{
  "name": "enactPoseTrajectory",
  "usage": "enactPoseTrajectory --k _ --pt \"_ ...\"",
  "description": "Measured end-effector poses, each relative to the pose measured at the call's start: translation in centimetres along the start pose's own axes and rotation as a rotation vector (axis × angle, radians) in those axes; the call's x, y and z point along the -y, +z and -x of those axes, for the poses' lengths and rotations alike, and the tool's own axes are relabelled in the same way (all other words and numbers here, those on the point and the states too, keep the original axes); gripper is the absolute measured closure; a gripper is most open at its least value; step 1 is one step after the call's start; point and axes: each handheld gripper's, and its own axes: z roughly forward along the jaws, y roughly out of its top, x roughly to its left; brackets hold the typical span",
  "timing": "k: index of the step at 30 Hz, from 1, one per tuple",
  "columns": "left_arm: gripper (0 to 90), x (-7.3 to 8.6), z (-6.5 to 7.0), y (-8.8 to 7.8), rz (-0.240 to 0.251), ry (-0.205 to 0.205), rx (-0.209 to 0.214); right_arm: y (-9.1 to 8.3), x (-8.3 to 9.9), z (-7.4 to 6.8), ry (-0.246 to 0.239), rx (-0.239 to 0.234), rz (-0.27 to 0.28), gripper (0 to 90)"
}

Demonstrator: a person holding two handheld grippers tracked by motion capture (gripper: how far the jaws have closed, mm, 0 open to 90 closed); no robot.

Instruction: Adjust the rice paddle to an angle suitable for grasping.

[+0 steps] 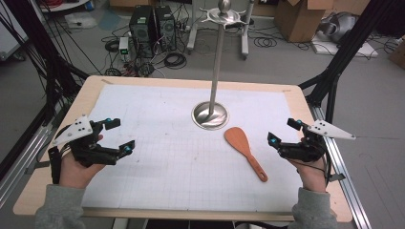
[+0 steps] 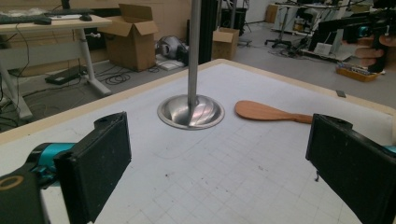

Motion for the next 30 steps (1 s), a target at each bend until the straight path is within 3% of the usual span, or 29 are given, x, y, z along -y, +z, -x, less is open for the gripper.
enactPoseTrajectory --k 5,9,13,15,19,25,30 --pt "7.6 -0.1 0.5 0.2 0.004 0.026 0.026 0.0 0.1 0.1 0.019 0.014 0.007 2.1" --pt "7.6 0.0 0.5 0.3 0.0 0.021 0.024 -0.1 0.3 0.4 0.034 0.014 0.024 6.9" --pt "7.6 0.1 0.6 0.4 -0.001 0.025 0.04 0.0 0.6 0.5 0.046 0.024 0.017 21.8" --pt "7.7 0.2 0.7 0.5 -0.002 0.033 0.049 0.2 0.8 0.7 0.08 0.064 -0.035 29.2" --pt "7.8 0.3 0.7 0.6 -0.008 0.033 0.046 0.8 1.3 0.9 0.068 0.06 -0.082 37.3" --pt "7.8 0.3 0.6 0.2 -0.006 0.027 0.035 1.6 1.6 0.5 0.019 0.069 -0.09 55.4" --pt "7.8 0.5 0.7 0.3 -0.014 0.029 0.045 2.3 2.2 0.4 0.015 0.074 -0.098 72.2"
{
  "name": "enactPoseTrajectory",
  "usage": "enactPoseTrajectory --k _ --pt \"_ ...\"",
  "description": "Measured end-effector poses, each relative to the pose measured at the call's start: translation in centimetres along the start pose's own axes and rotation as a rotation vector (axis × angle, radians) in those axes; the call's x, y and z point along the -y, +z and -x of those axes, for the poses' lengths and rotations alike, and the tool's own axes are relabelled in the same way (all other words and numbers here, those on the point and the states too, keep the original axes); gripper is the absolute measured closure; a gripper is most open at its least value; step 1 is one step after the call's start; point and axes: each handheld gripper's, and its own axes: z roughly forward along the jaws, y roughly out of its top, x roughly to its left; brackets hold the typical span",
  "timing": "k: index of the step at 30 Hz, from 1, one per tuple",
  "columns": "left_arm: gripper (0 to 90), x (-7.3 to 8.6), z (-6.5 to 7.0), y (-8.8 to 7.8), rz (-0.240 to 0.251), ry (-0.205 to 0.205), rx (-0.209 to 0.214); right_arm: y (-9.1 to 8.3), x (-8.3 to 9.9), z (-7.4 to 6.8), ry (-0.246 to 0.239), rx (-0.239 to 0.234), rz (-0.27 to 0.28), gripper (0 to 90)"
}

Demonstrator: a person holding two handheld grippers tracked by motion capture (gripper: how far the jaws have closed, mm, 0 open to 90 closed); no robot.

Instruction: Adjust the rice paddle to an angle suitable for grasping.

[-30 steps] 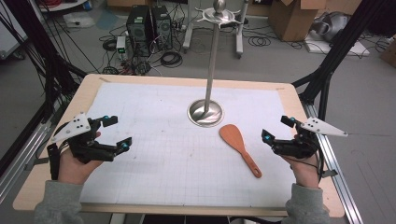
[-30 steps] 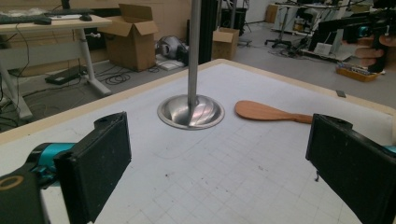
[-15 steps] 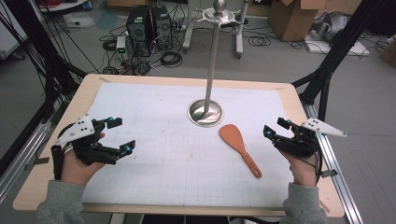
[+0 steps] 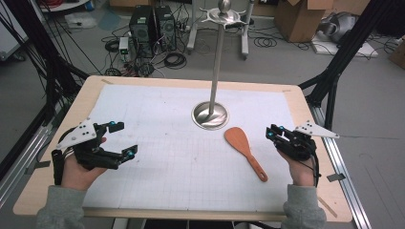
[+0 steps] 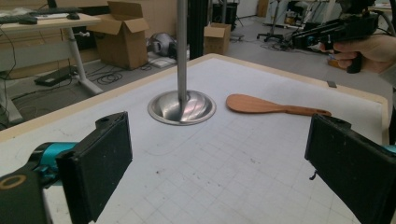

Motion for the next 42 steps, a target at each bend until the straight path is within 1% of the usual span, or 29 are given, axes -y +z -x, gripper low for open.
enactPoseTrajectory --k 2,3,4,6,7,9,12,15,17,19,23,25,27,29,31,36,38,42 --pt "7.8 0.1 0.2 0.1 0.002 0.005 0.025 0.3 0.1 0.0 -0.005 0.01 -0.016 77.7" --pt "7.8 0.1 0.3 0.1 -0.001 0.011 0.03 0.4 0.2 0.0 -0.011 0.021 -0.019 80.7" --pt "7.8 0.1 0.4 0.1 -0.002 0.012 0.033 0.5 0.1 -0.1 -0.026 0.03 -0.012 84.5" --pt "7.8 0.2 0.6 0.1 -0.006 0.013 0.033 0.7 0.0 -0.1 -0.032 0.027 0.002 89.0" --pt "7.8 0.3 0.6 0.1 -0.012 0.014 0.032 0.8 0.0 -0.1 -0.029 0.027 0.003 89.0" --pt "7.8 0.5 0.5 0.0 -0.022 0.008 0.025 1.1 0.1 0.0 -0.026 0.022 -0.011 89.0" --pt "7.8 0.5 0.5 -0.3 -0.02 0.004 0.013 1.5 0.2 0.0 -0.044 0.026 -0.028 89.0" --pt "7.8 0.6 0.6 -0.5 -0.017 0.003 0.013 1.9 0.1 0.0 -0.051 0.023 -0.016 89.0" --pt "7.8 0.6 0.6 -0.7 -0.016 0.002 0.004 2.2 0.2 0.1 -0.051 0.024 -0.022 89.0" --pt "7.8 0.8 0.8 -0.7 -0.015 0.002 -0.018 2.7 0.3 0.3 -0.05 0.022 -0.04 89.0" --pt "7.8 1.0 1.0 -0.9 -0.014 -0.005 -0.019 3.9 0.7 0.6 -0.061 0.011 -0.071 89.1" --pt "7.8 1.1 1.1 -1.0 -0.024 -0.005 -0.033 4.5 0.9 0.7 -0.074 0.008 -0.094 89.1" --pt "7.8 1.0 1.2 -1.0 -0.033 -0.002 -0.046 5.0 1.1 0.7 -0.062 -0.013 -0.096 89.1" --pt "7.8 0.8 1.5 -1.1 -0.024 0.009 -0.048 5.2 1.1 0.7 -0.046 -0.032 -0.082 89.1" --pt "7.8 0.7 1.6 -1.1 -0.023 0.01 -0.048 5.4 1.1 0.7 -0.06 -0.033 -0.084 89.1" --pt "7.8 0.9 1.6 -1.2 -0.031 0.006 -0.053 6.2 1.6 1.2 -0.051 -0.029 -0.129 89.1" --pt "7.8 0.9 1.6 -1.3 -0.031 0.006 -0.052 6.5 1.8 1.4 -0.031 -0.035 -0.145 89.1" --pt "7.8 1.0 1.6 -1.4 -0.033 0.004 -0.055 7.3 2.2 1.5 -0.046 -0.032 -0.18 89.3"
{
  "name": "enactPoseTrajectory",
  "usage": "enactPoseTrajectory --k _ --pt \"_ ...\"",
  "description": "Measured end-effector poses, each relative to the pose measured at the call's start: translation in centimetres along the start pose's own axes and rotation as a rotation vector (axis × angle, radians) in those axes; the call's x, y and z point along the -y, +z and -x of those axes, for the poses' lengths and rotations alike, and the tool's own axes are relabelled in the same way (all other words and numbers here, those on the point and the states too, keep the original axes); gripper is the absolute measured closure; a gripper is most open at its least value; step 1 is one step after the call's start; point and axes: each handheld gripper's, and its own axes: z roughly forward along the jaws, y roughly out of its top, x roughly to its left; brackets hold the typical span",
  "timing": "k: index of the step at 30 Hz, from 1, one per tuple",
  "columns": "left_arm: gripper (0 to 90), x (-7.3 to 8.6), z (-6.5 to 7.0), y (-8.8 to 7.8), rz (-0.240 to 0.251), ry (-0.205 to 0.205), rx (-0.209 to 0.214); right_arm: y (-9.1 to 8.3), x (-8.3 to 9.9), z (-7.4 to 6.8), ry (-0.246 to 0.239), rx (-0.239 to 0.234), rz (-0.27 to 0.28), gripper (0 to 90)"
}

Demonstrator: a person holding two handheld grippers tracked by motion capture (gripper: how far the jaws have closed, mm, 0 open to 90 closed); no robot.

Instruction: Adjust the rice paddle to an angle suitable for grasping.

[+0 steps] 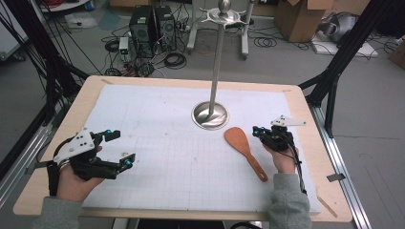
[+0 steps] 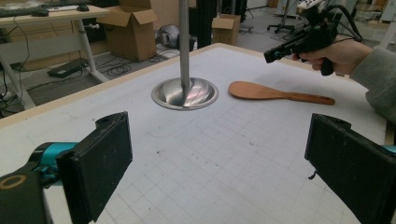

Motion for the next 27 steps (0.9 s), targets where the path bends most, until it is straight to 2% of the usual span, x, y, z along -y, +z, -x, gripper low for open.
enactPoseTrajectory --k 6,11,17,21,27 --pt "7.8 0.3 -0.1 -0.3 -0.008 -0.007 -0.011 0.9 0.3 0.4 0.029 -0.026 -0.033 89.3" --pt "7.8 0.2 0.1 -0.7 -0.006 -0.002 -0.019 1.3 0.7 0.9 0.045 -0.016 -0.067 89.4" --pt "7.8 0.5 -0.1 -1.0 -0.014 -0.011 -0.03 2.4 1.0 1.0 0.022 -0.012 -0.112 89.4" --pt "7.8 0.6 -0.2 -1.1 -0.018 -0.014 -0.03 3.0 1.3 1.0 0.027 -0.006 -0.147 89.6" --pt "7.9 0.7 -0.1 -1.1 -0.021 -0.019 -0.025 3.4 1.4 1.0 0.026 -0.007 -0.162 89.6"
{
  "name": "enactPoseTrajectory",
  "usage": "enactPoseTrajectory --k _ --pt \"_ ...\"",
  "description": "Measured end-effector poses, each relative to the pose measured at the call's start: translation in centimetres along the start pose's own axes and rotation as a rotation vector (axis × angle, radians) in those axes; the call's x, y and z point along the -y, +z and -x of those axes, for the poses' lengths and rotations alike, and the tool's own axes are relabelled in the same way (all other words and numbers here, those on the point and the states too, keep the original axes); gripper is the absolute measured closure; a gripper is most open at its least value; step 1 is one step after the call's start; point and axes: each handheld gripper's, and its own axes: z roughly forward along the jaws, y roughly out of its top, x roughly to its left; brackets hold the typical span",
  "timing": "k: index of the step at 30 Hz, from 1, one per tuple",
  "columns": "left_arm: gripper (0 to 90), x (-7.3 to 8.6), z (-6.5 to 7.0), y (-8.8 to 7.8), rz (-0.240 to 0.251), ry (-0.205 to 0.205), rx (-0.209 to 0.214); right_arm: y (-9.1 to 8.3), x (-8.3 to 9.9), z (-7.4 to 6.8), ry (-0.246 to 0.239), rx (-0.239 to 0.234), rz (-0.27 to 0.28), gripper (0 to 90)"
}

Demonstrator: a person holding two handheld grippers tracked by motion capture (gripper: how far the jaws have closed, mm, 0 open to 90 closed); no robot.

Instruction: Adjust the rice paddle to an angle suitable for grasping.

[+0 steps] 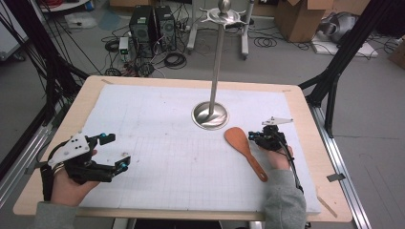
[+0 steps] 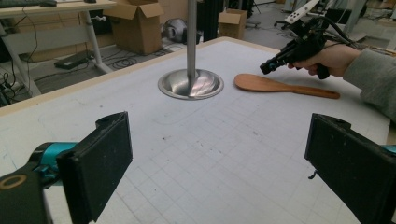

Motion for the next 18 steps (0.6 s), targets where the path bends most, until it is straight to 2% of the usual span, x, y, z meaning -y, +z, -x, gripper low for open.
enactPoseTrajectory --k 7,18 --pt "7.8 0.1 -0.1 -0.1 0.0 -0.006 -0.003 0.2 -0.1 -0.1 -0.015 0.028 -0.008 89.6" --pt "7.8 0.4 -0.3 -0.5 -0.006 -0.011 -0.016 1.2 -0.1 -0.3 -0.021 0.009 -0.024 89.6"
